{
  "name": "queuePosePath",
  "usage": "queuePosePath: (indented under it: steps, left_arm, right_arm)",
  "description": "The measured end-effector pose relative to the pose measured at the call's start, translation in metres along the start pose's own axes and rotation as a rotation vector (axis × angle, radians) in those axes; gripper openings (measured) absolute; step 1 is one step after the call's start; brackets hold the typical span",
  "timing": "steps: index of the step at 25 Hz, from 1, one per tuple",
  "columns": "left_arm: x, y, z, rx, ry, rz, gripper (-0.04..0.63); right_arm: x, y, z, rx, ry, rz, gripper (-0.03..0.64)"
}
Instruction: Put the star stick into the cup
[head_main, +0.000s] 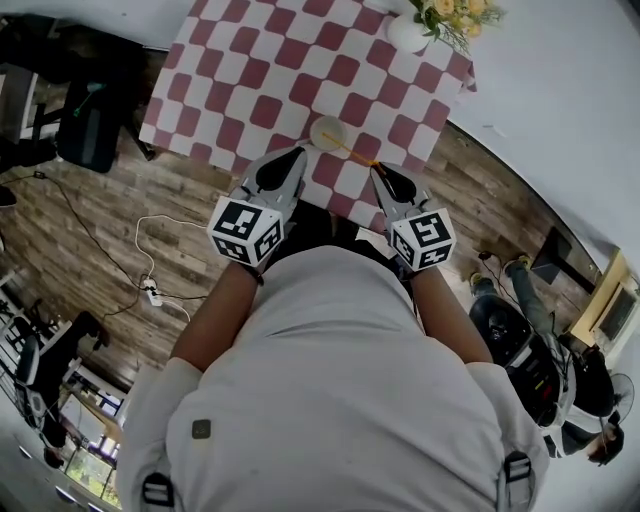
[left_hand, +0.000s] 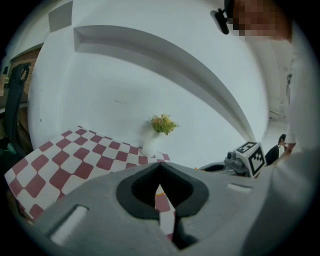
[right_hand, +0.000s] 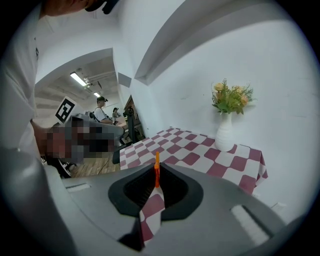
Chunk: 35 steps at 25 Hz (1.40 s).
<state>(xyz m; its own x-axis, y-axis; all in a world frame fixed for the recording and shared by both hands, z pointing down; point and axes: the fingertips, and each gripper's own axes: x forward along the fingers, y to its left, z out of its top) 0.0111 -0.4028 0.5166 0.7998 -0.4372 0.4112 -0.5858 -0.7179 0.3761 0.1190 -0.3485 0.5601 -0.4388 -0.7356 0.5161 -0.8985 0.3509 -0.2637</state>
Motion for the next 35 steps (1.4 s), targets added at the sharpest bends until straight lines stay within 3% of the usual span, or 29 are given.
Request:
queuePosePath:
  steps: [10,17,23,35]
  left_arm:
    - [0.000,0.015,-0.004,-0.024,0.013,0.012,0.005]
    - [-0.006,0.005,-0.004,-0.023,-0.001,0.019,0.005]
    - [-0.016,-0.019,-0.008,-0.013,-0.023,0.025,0.005]
    - [-0.049,-0.084,-0.012,0.047,-0.102,0.054,0.005]
  right_arm:
    - [0.022,0.000,-0.007,0.011,0.034,0.014,0.033]
    - [0.013,0.003,-0.005,-0.018,0.025,0.002,0.103]
    - [-0.013,0.009,-0.003,-0.070,-0.007,-0.021,0.123]
    - [-0.073,0.042,-0.003,-0.143,-0.089,0.054,0.121]
